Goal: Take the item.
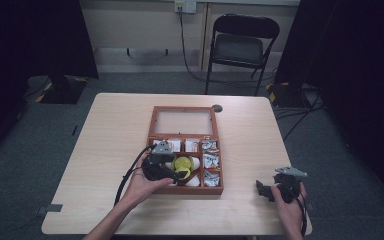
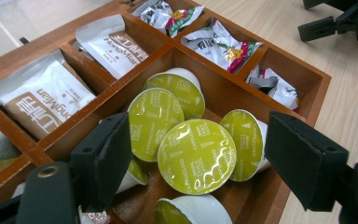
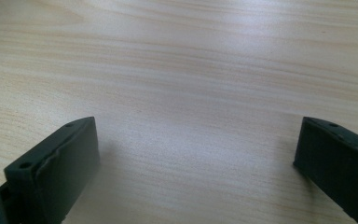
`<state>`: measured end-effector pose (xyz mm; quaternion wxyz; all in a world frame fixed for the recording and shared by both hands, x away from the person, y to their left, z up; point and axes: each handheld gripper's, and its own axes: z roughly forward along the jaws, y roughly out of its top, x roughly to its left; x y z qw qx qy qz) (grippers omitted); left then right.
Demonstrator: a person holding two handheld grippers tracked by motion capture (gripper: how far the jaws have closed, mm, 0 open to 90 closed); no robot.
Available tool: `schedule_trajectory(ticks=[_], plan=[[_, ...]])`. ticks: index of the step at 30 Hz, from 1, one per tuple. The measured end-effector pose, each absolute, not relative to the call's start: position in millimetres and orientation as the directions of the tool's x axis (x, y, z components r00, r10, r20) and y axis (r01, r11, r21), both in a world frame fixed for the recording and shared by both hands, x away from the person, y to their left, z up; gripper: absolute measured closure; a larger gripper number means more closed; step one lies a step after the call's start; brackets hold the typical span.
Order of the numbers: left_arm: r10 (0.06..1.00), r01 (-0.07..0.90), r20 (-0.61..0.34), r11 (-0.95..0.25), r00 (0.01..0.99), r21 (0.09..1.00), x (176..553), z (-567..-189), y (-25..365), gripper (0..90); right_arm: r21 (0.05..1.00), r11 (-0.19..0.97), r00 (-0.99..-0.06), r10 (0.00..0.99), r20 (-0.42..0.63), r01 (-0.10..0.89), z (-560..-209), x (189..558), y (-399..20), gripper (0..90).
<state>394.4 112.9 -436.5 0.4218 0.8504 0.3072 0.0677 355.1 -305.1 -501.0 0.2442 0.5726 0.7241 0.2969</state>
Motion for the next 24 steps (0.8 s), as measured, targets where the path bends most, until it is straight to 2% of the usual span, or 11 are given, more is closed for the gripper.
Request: schedule_trajectory(ticks=[8,24], plan=[[0.564,0.476,-0.156,-0.482,0.811,0.736,390,-442,106,32.7,0.710,0.168,-0.225,0.974,-0.014,0.684,-501,355,-305,0.0],[0.575,0.495,-0.127,-0.545,0.808,0.677,390,-459,99,31.6,0.710,0.168,-0.225,0.974,-0.014,0.684,-501,355,-305,0.0]])
